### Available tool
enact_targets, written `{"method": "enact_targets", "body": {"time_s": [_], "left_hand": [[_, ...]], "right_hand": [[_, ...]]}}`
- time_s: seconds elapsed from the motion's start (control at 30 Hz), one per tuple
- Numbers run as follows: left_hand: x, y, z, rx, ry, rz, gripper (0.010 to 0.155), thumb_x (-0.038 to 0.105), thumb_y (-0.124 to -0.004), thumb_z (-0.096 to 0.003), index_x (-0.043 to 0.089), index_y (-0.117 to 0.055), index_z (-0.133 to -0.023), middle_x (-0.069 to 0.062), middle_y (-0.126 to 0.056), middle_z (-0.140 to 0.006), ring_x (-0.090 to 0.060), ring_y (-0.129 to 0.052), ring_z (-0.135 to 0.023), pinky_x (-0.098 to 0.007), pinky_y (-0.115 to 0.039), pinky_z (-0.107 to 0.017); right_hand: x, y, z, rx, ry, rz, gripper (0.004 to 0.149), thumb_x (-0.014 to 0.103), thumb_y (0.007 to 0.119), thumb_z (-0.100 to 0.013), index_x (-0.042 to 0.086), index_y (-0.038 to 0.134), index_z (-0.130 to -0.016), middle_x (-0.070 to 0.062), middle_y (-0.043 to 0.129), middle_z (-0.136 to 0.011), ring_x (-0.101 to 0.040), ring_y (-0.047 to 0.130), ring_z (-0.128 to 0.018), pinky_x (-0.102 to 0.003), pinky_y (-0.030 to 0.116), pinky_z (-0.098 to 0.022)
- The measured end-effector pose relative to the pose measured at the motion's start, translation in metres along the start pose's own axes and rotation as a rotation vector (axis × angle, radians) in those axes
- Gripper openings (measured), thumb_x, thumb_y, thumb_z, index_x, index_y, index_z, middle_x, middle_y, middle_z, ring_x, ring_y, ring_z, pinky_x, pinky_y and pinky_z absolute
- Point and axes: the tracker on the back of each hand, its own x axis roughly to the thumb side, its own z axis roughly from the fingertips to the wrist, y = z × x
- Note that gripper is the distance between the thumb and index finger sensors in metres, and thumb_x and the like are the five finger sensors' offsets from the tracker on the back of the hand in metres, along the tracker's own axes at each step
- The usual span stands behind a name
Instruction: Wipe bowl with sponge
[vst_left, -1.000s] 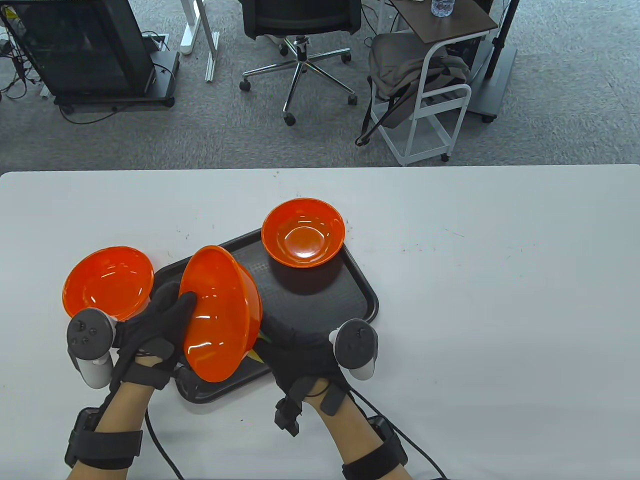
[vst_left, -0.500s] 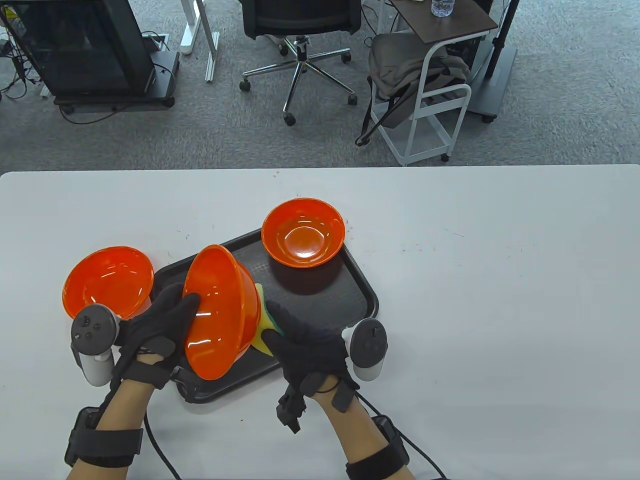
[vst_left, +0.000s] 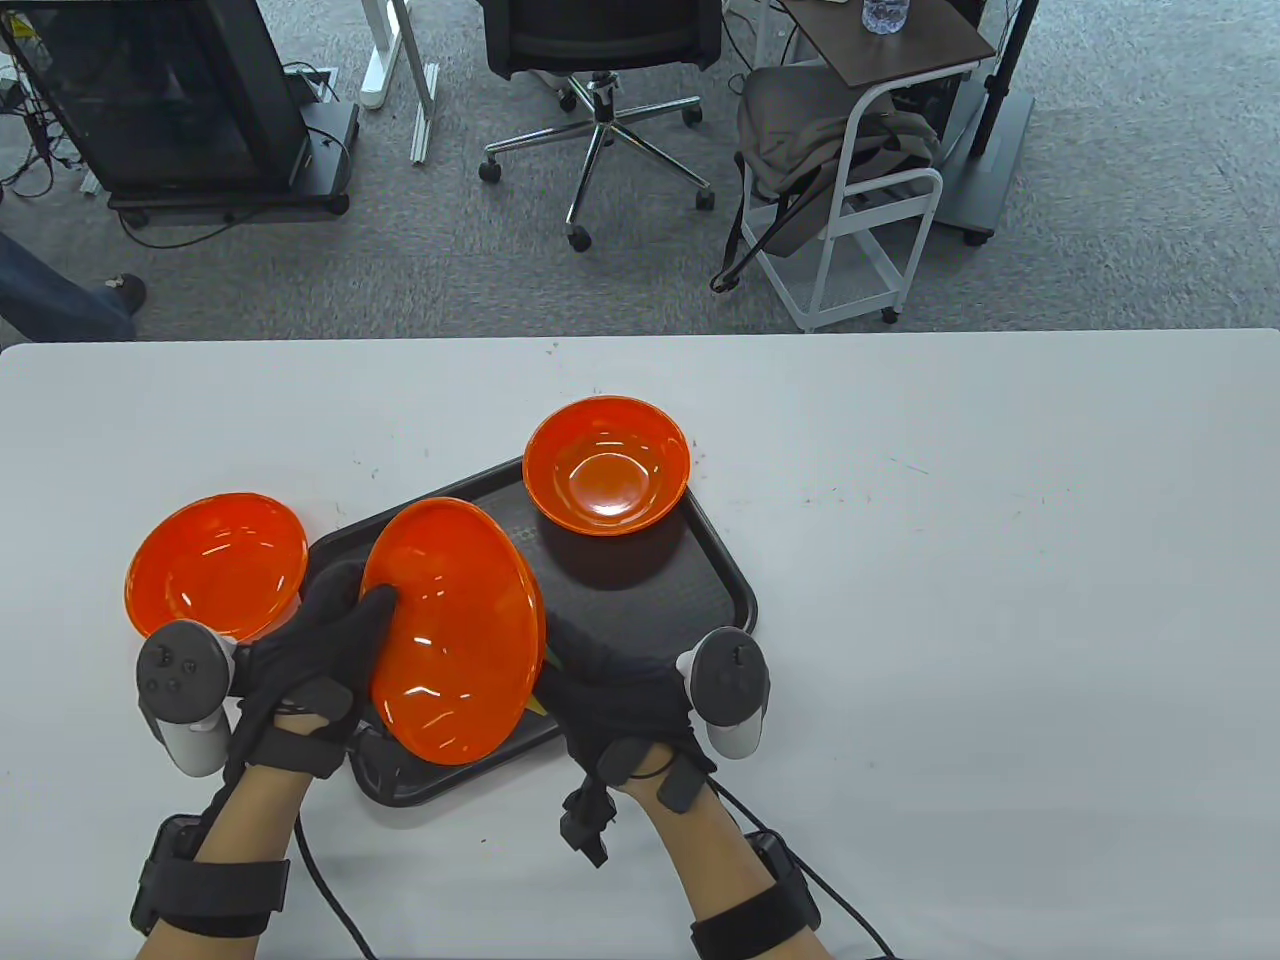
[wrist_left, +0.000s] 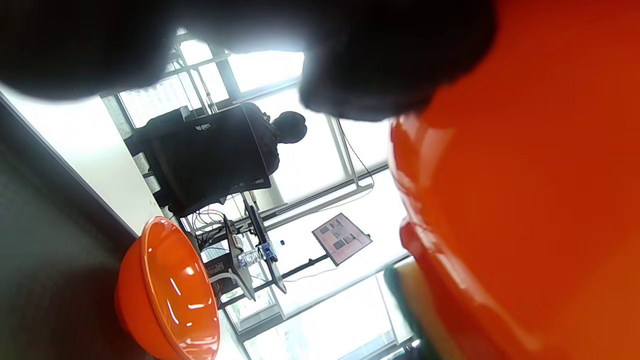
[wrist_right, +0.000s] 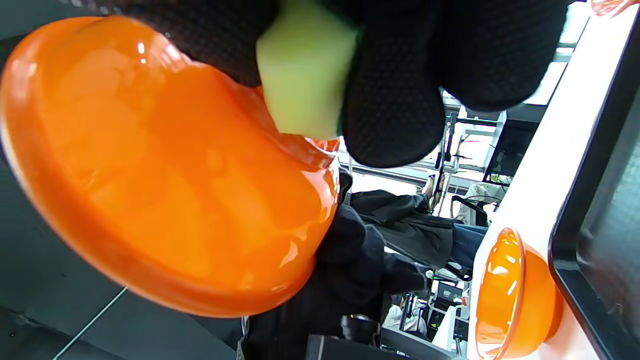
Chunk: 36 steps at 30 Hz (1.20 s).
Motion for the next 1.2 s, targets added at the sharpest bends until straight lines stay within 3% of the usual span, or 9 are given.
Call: {"method": "enact_targets", "body": {"time_s": [0.47, 0.73, 1.2], "left_hand": [[-0.001, 0.032, -0.002, 0.154, 0.014, -0.275, 0.051, 0.047, -0.084, -0.0499, 0.013, -0.079, -0.088, 0.002, -0.098, -0.029, -0.008, -0.092, 0.002, -0.035, -0.091, -0.011], [-0.005, 0.037, -0.004, 0.129, 0.025, -0.182, 0.051, 0.047, -0.082, -0.0508, 0.013, -0.078, -0.089, 0.001, -0.097, -0.029, -0.007, -0.091, 0.002, -0.034, -0.090, -0.011], [-0.052, 0.099, 0.006, 0.444, 0.266, -0.060, 0.053, 0.046, -0.080, -0.0517, 0.015, -0.074, -0.094, -0.002, -0.096, -0.031, -0.009, -0.092, -0.001, -0.036, -0.090, -0.014]], "right_hand": [[0.004, -0.006, 0.003, -0.060, 0.006, 0.152, 0.053, 0.032, 0.077, -0.056, -0.001, 0.058, -0.092, -0.029, 0.086, -0.080, -0.032, 0.101, -0.053, -0.053, 0.081, -0.040], [0.003, -0.008, 0.004, -0.091, 0.047, 0.230, 0.053, 0.032, 0.077, -0.056, -0.001, 0.057, -0.092, -0.028, 0.086, -0.080, -0.033, 0.101, -0.052, -0.053, 0.081, -0.040], [0.000, -0.028, 0.008, -0.162, 0.094, 0.178, 0.053, 0.032, 0.076, -0.057, -0.002, 0.057, -0.092, -0.029, 0.086, -0.080, -0.033, 0.101, -0.052, -0.053, 0.081, -0.040]]}}
